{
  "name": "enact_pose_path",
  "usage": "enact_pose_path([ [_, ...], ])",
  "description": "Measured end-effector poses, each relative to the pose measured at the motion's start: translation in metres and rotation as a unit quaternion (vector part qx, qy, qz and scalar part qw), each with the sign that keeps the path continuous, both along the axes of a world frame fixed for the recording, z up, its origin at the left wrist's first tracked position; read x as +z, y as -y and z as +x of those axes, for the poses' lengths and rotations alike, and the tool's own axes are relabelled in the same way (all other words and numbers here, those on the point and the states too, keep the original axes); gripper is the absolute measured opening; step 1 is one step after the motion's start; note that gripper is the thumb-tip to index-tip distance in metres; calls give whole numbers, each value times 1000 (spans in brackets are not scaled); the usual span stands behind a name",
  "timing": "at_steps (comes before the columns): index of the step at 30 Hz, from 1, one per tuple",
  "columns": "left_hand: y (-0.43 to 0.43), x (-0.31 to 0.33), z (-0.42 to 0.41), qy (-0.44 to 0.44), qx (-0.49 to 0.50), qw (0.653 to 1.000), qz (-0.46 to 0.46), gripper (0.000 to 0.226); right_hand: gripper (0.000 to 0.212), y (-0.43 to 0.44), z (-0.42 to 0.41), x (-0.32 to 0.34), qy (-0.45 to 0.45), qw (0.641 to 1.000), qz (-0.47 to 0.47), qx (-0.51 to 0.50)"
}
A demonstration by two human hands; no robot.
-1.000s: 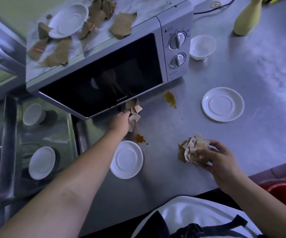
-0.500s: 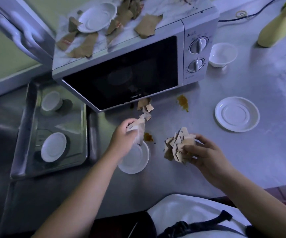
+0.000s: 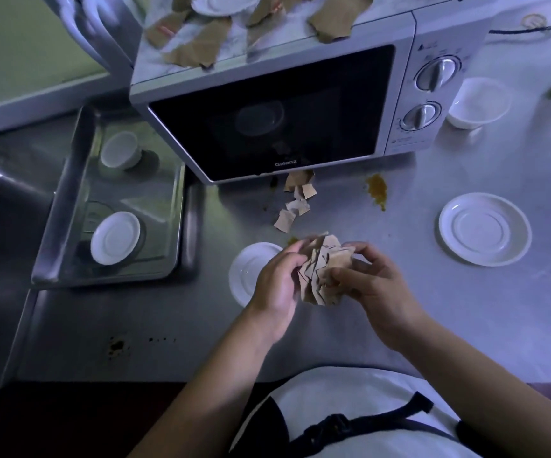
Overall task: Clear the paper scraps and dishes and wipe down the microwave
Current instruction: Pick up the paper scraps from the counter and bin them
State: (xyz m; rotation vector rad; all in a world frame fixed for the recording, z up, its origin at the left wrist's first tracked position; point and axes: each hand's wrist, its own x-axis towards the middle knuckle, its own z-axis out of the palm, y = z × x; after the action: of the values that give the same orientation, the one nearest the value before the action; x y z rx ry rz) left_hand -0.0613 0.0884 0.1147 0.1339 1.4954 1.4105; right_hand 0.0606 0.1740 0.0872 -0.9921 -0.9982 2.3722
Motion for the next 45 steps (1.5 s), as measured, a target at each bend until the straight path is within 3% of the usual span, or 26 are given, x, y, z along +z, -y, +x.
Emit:
enact_pose_path([
  [4, -8, -12, -4, 45, -29, 999, 3, 45, 30, -6, 1, -5, 8, 999, -32, -15],
  [7, -18, -28, -30, -64, -68, 995, -35, 42, 34, -12, 7, -14, 19, 998, -54, -41],
  [9, -27, -42, -56, -238, -76, 959, -134, 25, 37, -16, 13, -20, 30, 996, -60, -63],
  [11, -35, -58, -81, -357, -101, 900, -229, 25, 38, -21, 22, -25, 38, 994, -65, -85],
  [15, -51, -86, -114, -442, -165, 823, -316, 49, 40, -28, 37, -33, 55, 989, -63, -122],
  [18, -64, -98, -123, -462, -192, 798, -337, 51, 42, -30, 43, -36, 66, 987, -63, -135],
  [22, -67, -105, -122, -481, -155, 801, -321, 21, 48, -28, 49, -35, 69, 986, -71, -135],
  [24, -65, -104, -120, -481, -140, 808, -311, 12, 37, -28, 50, -37, 67, 987, -69, -126],
  [30, -57, -52, -88, -356, -45, 917, -177, 11, 21, -29, 50, -39, 38, 991, -90, -95],
  [34, -40, -7, -44, -225, -78, 970, -39, 19, 21, -27, 43, -31, 2, 997, -61, -54],
  [38, -25, 5, -12, -229, -150, 962, -17, 25, 25, -22, 33, -33, -8, 997, -51, -53],
  [45, -12, -6, -1, -444, -115, 880, -124, 18, 35, -12, 16, -24, 2, 999, -41, -16],
])
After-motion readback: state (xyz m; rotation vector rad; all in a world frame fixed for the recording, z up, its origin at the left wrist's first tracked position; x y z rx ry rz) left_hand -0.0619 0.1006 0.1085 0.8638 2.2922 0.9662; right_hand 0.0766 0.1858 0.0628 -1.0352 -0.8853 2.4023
